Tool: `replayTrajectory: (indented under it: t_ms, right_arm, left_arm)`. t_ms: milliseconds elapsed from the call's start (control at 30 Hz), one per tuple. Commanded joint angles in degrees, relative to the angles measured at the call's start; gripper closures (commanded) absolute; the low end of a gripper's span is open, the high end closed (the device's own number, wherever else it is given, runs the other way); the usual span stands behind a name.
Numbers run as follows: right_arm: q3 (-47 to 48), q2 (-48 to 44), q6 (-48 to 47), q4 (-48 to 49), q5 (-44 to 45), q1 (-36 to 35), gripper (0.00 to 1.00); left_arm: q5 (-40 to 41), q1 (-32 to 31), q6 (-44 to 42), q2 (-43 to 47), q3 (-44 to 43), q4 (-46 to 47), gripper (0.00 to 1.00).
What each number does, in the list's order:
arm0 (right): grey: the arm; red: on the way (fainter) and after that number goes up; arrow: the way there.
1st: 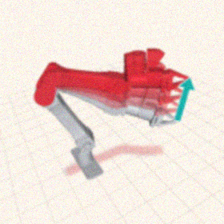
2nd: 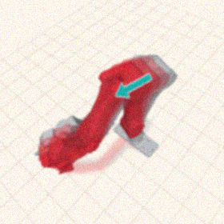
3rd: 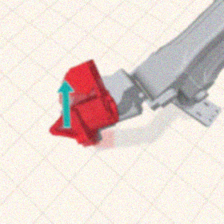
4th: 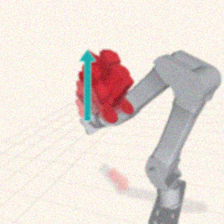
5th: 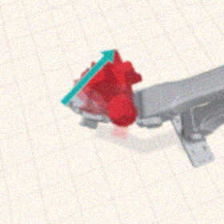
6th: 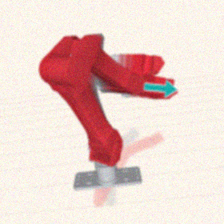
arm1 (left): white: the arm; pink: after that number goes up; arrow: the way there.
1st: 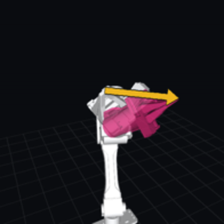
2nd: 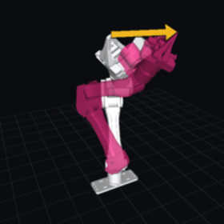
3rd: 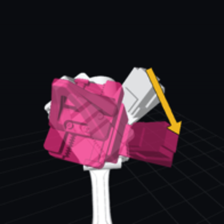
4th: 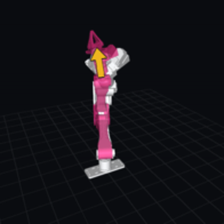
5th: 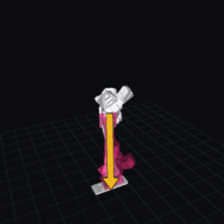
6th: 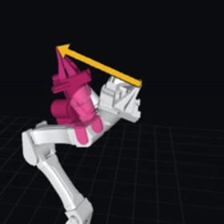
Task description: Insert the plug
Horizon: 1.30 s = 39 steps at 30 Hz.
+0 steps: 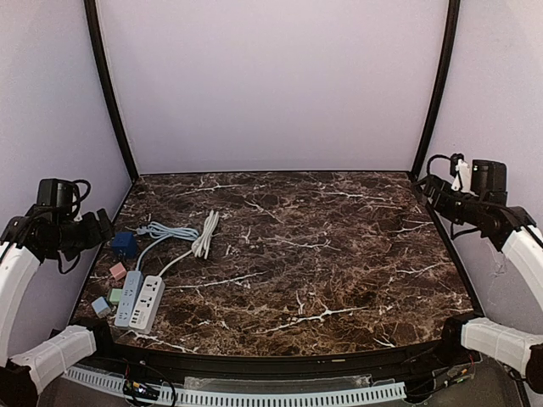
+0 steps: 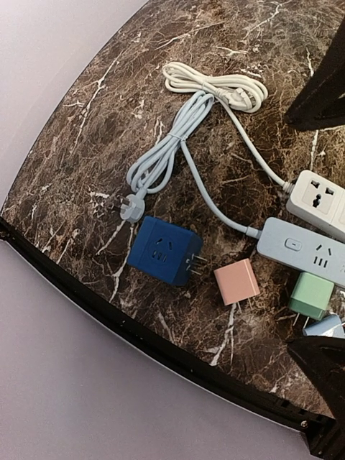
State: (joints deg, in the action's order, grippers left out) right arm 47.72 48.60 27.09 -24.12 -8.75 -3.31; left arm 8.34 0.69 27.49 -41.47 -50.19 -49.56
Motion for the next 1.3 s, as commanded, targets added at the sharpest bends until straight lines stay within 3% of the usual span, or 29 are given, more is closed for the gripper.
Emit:
replayTrajectory:
  t_ms: [0, 533, 767, 1267]
  right_arm:
    - [-3.0, -1.0, 0.0, -1.1, 1.6, 0.3, 0.01]
    - [-1.2, 2.2, -1.9, -3.9, 4.4, 0.3, 0.01]
    - [1.4, 5.1, -3.8, -4.5, 2.6, 0.3, 0.01]
    - [4.7, 9.2, -7.5, -4.5, -0.7, 0.3, 0.01]
  left_arm:
    - [-0.1, -0.2, -0.3, -0.4, 0.5, -1.2, 0.0]
    - [-1.0, -0.2, -1.4, -6.9, -0.7, -0.2, 0.0]
    - [-2.2, -0.2, -6.7, -21.8, -9.9, -5.2, 0.0]
    - [0.8, 1.3, -15.6, -44.7, -21.3, -8.6, 0.0]
